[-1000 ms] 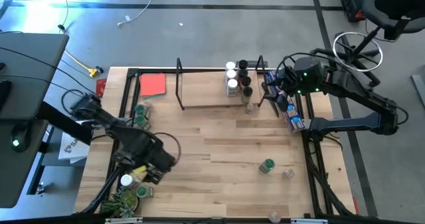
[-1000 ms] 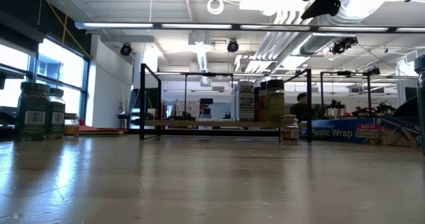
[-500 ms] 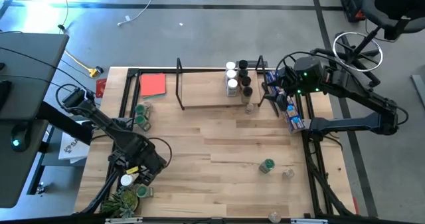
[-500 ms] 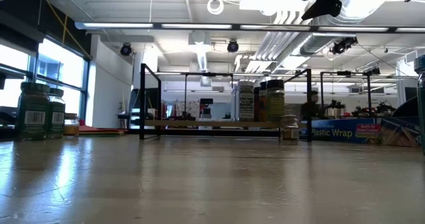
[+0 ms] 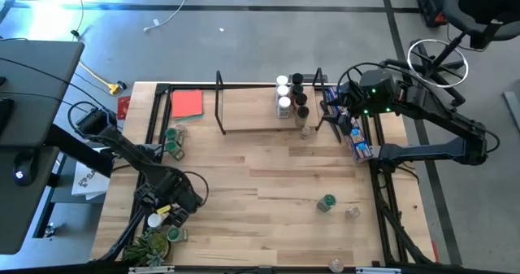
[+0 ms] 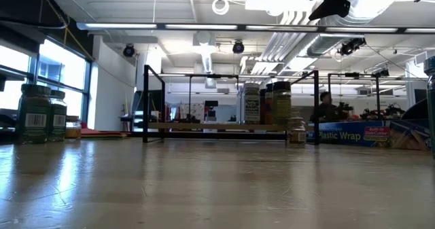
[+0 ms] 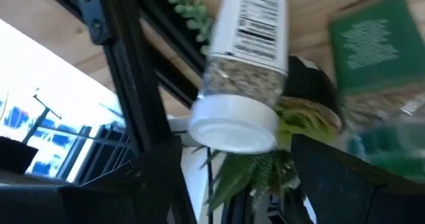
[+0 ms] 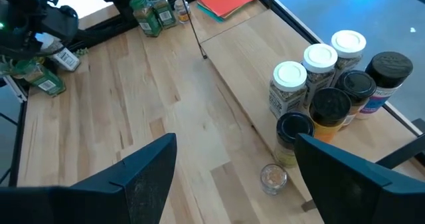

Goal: Shelf spices
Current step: Put the white seasoning bottle on the shelf aligned with the other white seasoning bottles

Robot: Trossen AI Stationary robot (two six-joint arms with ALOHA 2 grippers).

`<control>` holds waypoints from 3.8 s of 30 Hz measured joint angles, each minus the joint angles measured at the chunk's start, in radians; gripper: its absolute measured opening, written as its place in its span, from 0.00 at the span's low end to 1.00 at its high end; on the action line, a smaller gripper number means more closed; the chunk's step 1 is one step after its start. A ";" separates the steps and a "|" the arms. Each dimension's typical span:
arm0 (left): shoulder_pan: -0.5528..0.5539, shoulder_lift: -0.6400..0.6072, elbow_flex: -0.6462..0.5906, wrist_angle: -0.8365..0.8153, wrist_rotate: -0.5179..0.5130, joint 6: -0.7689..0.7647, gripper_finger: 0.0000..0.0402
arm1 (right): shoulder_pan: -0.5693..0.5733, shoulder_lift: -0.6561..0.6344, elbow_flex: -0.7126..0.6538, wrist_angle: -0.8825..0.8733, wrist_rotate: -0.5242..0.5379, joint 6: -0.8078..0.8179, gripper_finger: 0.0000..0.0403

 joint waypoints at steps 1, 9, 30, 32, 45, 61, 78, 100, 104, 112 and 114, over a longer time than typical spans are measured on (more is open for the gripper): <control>0.000 0.000 -0.011 0.007 0.004 0.003 0.69 | 0.000 0.000 0.000 0.000 0.000 0.000 0.75; 0.000 0.000 -0.078 0.121 0.021 0.017 0.68 | 0.000 0.000 0.000 0.000 0.000 0.016 0.75; 0.160 0.000 0.037 -0.032 -0.030 0.191 0.49 | 0.000 -0.001 0.000 0.015 0.000 -0.003 0.75; 0.219 0.000 0.072 -0.062 -0.051 0.227 0.49 | 0.000 -0.001 0.000 0.021 0.000 -0.017 0.75; 0.583 0.222 0.321 -0.106 -0.142 0.550 0.49 | 0.000 -0.002 0.000 0.022 0.000 -0.001 0.75; 0.768 0.843 1.124 -0.392 -0.347 0.961 0.53 | 0.001 -0.044 0.000 -0.041 -0.010 0.046 0.75; 0.774 0.895 1.415 -0.422 -0.463 0.970 0.60 | 0.001 -0.061 0.000 -0.067 0.004 0.049 0.75; 0.395 0.732 1.324 -0.425 -0.582 0.471 0.59 | 0.001 0.050 0.000 -0.068 -0.199 -0.097 0.75; 0.390 0.733 1.173 -0.400 -0.626 0.472 0.55 | 0.001 0.097 0.000 -0.068 -0.235 -0.108 0.75; 0.467 0.733 0.981 -0.130 -0.808 0.436 0.47 | 0.001 0.083 0.000 -0.078 -0.236 -0.053 0.75; 0.486 0.734 0.950 -0.143 -0.843 0.428 0.46 | 0.001 0.066 0.000 -0.084 -0.236 -0.028 0.75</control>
